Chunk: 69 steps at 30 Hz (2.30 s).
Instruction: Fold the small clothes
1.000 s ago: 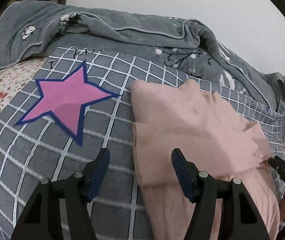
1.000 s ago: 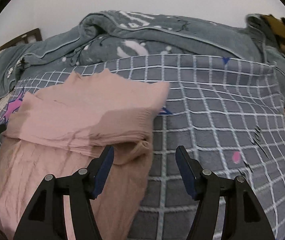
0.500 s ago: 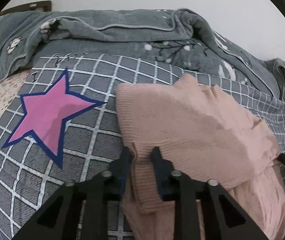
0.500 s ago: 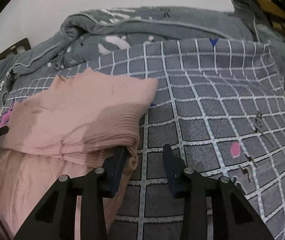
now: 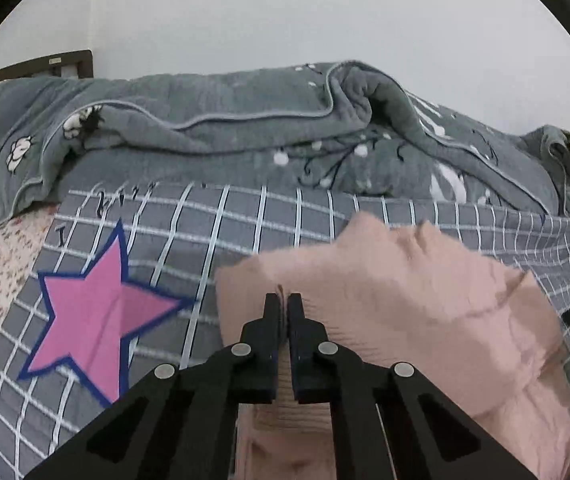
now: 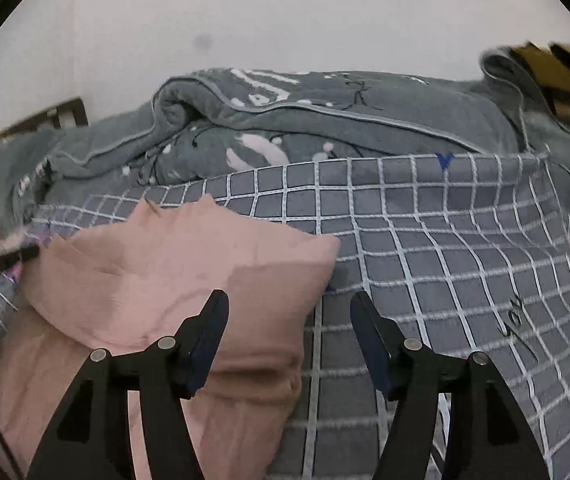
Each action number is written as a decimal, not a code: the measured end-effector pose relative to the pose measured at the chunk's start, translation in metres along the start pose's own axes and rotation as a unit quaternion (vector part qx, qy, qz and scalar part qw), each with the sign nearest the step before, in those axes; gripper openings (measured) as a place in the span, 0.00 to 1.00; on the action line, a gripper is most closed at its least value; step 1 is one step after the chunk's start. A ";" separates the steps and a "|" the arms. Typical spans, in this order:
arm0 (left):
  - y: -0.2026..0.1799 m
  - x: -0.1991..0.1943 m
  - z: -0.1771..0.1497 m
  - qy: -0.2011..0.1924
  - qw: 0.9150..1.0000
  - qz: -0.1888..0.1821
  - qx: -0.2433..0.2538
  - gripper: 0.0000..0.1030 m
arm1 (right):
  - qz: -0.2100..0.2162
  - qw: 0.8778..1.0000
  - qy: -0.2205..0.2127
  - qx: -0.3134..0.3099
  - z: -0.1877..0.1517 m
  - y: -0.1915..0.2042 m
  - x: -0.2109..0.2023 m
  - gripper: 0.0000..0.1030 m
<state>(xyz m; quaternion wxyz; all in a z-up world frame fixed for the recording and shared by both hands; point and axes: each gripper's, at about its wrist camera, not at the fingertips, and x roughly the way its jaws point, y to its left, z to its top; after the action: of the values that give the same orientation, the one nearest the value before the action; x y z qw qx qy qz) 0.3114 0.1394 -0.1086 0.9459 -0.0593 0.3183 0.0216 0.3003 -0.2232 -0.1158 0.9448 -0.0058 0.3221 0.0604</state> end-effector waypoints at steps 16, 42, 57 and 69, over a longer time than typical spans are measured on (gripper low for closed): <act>-0.006 0.031 -0.041 0.044 0.997 0.059 0.034 0.63 | -0.046 0.997 0.062 -0.003 -0.016 0.001 0.031 0.67; -0.012 0.034 -0.041 0.046 0.995 0.079 0.045 0.65 | -0.052 0.997 0.053 -0.031 -0.014 0.012 0.034 0.60; -0.010 0.034 -0.040 0.047 0.996 0.072 0.039 0.66 | -0.061 0.996 0.044 -0.039 -0.014 0.015 0.032 0.60; -0.008 0.035 -0.040 0.048 0.996 0.068 0.035 0.66 | -0.056 0.997 0.048 -0.034 -0.014 0.014 0.034 0.60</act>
<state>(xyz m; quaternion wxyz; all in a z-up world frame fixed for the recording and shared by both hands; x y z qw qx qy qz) 0.3156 0.1262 -0.1602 0.9273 -0.0049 0.3673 0.0719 0.3167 -0.2066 -0.1470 0.9293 -0.0588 0.3642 0.0175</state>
